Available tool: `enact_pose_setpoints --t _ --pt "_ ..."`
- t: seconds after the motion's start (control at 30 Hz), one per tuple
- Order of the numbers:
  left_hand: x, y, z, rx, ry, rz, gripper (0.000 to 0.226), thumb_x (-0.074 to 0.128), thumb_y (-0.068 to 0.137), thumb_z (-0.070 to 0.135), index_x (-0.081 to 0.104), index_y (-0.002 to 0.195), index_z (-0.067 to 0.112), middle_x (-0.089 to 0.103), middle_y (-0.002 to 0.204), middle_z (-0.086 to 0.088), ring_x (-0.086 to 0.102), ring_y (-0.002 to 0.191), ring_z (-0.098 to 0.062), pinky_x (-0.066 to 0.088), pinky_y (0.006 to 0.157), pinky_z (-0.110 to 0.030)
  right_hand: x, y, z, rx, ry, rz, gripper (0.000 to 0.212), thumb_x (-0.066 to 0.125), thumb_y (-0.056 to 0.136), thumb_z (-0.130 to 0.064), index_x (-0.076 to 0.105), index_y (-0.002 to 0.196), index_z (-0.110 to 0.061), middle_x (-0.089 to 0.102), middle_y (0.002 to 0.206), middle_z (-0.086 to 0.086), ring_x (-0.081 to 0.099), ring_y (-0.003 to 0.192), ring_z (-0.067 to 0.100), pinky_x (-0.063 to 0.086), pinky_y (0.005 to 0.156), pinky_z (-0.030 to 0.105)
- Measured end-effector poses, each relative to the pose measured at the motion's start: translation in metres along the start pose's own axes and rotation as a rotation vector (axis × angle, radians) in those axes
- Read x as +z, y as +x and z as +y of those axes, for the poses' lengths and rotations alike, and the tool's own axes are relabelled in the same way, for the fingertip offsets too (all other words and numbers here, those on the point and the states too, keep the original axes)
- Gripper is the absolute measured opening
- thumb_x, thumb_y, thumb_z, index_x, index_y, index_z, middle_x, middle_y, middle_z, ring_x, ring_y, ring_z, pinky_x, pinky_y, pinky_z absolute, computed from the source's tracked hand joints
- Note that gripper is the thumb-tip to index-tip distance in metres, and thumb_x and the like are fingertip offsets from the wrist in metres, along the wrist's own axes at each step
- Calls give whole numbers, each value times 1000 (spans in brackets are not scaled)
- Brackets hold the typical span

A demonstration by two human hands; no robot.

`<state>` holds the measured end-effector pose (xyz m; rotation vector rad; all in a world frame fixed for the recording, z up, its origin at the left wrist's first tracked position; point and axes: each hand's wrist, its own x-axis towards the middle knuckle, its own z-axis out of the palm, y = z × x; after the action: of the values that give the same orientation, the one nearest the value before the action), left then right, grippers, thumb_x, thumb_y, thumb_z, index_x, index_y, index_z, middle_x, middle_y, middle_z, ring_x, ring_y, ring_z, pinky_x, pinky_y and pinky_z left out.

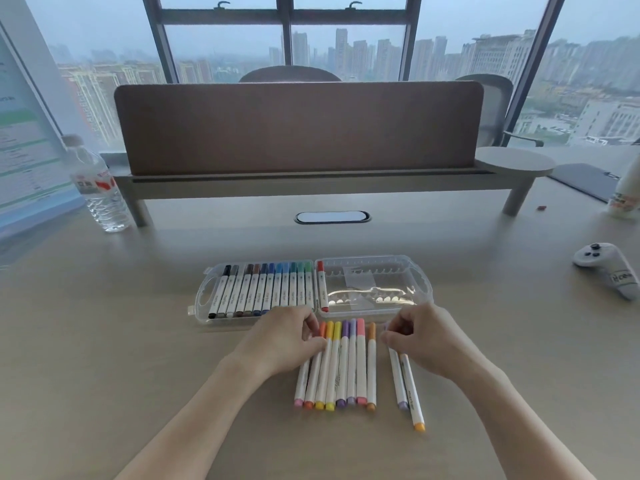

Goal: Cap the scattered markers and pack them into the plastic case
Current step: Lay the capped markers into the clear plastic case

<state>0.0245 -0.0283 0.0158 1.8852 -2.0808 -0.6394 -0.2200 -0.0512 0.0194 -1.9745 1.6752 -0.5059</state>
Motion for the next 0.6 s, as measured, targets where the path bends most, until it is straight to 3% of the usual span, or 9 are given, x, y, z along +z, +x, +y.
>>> enact_pose_setpoints --t 0.13,0.2,0.4,0.6 --pt "-4 19 13 -79 80 -71 21 65 94 38 67 87 18 68 81 -1 61 66 -9 55 68 -25 3 -5 -3 -5 -11 -18 15 75 81 -29 70 69 -24 69 67 -6 60 58 4 52 57 19" --pt "-5 24 19 -105 135 -75 23 64 94 35 63 79 17 59 71 0 53 59 -10 47 59 -23 2 -8 -4 -10 -14 -17 15 76 80 -27 70 67 -23 68 65 -5 57 56 2 50 56 19" --pt "-9 32 35 -144 247 -101 24 65 86 34 56 71 17 45 64 3 45 58 -13 38 55 -24 2 -13 -6 -14 -5 -16 15 76 81 -28 70 68 -22 67 63 -7 54 52 1 44 50 14" --pt "-25 35 31 -203 -53 -91 35 63 85 41 55 64 14 50 60 3 44 52 -13 39 56 -24 -1 -10 -15 -52 0 -48 15 72 84 -31 69 73 -22 66 66 -6 52 52 2 41 47 13"
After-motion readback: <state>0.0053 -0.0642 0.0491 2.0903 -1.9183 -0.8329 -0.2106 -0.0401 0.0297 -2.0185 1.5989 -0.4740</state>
